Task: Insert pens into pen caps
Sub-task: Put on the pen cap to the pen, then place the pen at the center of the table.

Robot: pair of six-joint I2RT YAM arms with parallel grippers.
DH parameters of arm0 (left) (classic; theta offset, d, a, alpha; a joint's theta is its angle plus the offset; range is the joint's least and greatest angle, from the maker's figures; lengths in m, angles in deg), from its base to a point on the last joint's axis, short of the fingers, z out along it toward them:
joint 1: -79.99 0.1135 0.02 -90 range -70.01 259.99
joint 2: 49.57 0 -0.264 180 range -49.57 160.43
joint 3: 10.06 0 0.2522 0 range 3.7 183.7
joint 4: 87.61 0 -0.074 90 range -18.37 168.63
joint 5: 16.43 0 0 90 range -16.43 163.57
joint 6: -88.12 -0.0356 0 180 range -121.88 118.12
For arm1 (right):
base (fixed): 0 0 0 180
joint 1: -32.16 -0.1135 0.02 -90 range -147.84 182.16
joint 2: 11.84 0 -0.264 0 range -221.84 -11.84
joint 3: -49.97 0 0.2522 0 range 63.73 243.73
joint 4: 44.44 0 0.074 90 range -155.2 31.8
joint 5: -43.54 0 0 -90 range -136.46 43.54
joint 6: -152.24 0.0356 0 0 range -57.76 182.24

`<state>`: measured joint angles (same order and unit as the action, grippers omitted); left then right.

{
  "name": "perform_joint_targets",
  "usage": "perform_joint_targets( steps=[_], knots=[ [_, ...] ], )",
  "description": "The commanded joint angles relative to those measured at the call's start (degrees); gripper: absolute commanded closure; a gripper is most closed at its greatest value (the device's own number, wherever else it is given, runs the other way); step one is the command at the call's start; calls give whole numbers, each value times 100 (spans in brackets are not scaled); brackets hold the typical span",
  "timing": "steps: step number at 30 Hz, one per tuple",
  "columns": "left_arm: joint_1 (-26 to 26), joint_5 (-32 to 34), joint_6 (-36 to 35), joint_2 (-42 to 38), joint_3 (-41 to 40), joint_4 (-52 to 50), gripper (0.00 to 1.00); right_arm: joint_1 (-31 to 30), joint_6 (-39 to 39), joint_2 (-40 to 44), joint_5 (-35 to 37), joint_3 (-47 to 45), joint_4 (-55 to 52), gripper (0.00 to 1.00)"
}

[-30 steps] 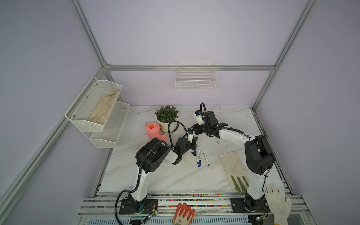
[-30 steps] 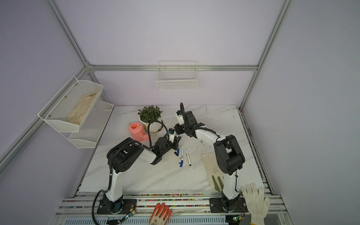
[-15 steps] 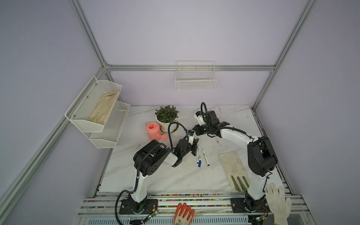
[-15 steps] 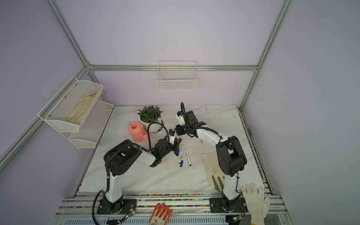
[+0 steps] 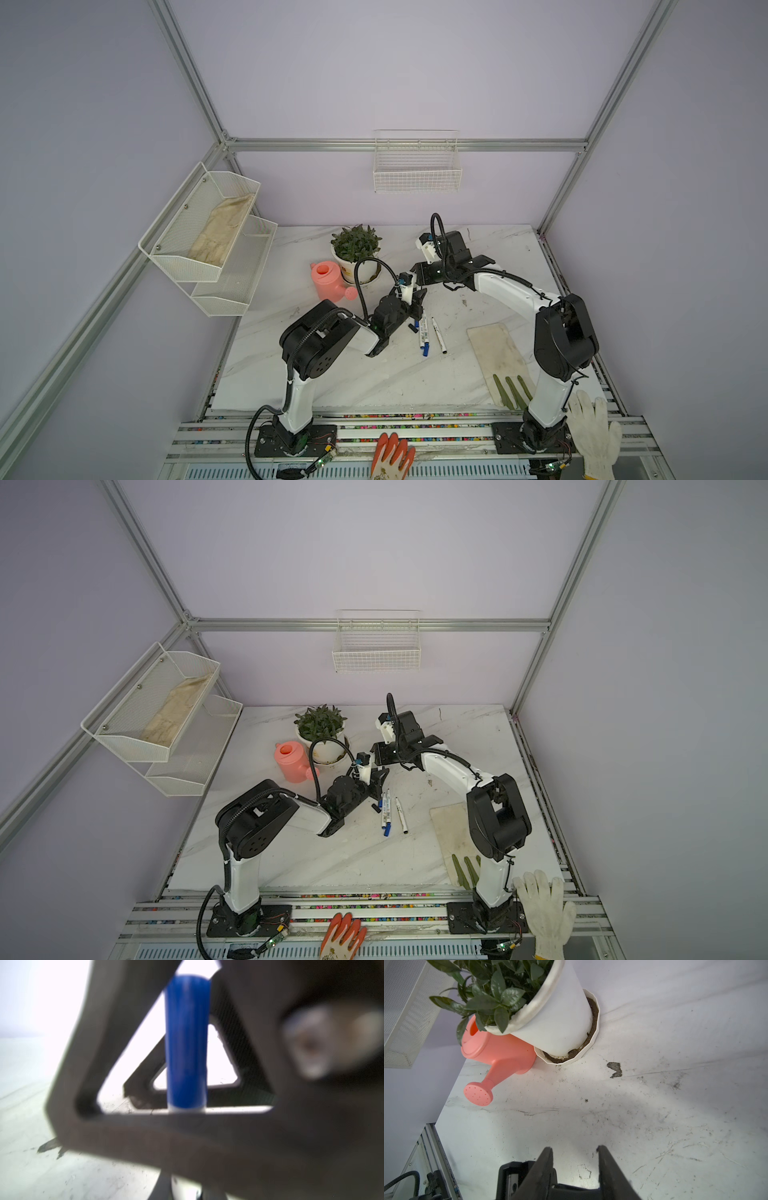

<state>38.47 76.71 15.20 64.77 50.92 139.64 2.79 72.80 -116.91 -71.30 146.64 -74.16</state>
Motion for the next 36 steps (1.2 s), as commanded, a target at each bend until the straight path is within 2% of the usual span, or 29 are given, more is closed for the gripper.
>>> perform_joint_targets(
  steps=[1,7,13,18,22,28,30,34,36],
  knots=[
    [-49,107,109,-126,-204,359,100,39,42,367,11,111,19,56],
    [-52,169,119,-103,-212,365,100,58,51,573,109,111,50,50],
    [-7,282,288,-104,-252,385,100,133,118,819,403,57,66,49],
    [71,96,407,-291,-292,4,100,311,221,1002,603,-57,102,50],
    [189,-39,641,-629,-259,-903,100,435,279,1011,566,-136,102,50],
    [318,-110,767,-1191,10,-2878,100,454,262,895,541,-179,111,52],
    [347,-118,670,-1299,209,-3530,100,454,270,851,525,-190,124,52],
    [457,-60,562,-1195,1116,-5487,100,458,279,789,450,-224,189,53],
    [549,-29,467,-1068,1404,-5909,100,456,280,770,445,-241,217,54]
  ],
)
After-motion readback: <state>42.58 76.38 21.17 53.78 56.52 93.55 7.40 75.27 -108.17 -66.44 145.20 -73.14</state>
